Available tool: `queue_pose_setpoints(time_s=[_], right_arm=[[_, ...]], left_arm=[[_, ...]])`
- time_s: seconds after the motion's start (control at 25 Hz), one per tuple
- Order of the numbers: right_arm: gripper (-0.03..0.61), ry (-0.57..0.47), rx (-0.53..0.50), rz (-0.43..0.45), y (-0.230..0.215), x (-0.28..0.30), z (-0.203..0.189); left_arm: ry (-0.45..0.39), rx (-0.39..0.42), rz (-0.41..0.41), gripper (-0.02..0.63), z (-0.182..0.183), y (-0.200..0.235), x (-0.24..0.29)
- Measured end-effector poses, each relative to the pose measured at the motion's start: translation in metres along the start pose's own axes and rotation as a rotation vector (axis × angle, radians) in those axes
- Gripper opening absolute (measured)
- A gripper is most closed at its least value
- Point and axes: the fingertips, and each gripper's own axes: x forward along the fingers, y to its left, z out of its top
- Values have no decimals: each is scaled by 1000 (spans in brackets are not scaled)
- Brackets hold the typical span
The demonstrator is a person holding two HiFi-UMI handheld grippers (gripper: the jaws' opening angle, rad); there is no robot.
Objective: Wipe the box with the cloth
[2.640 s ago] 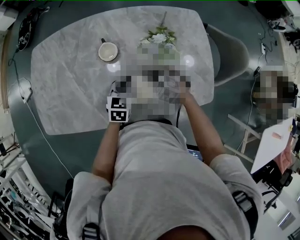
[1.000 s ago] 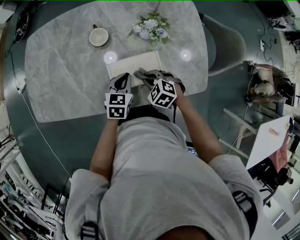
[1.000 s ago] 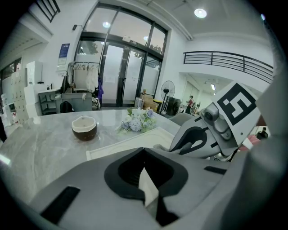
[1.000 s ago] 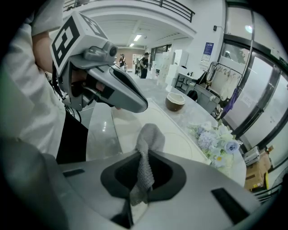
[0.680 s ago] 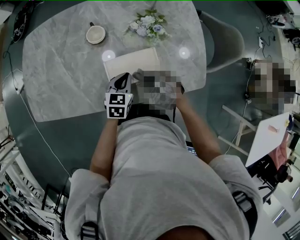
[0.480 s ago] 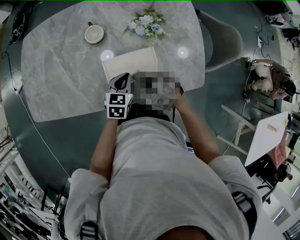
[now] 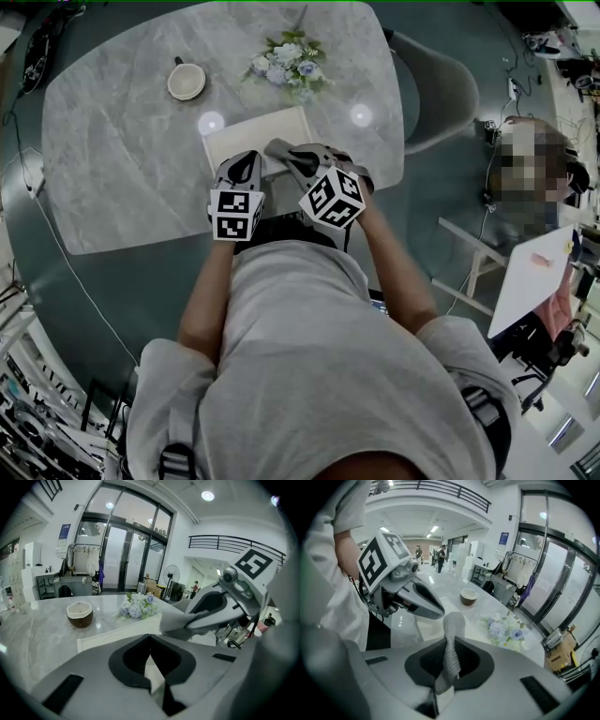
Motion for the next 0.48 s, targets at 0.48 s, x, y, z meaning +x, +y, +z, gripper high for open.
queue_pose_setpoints(time_s=[0.48], right_arm=[[43,47,-6,-53,-87,33,-7]], left_arm=[[0,25,-7,23,23,14,11]])
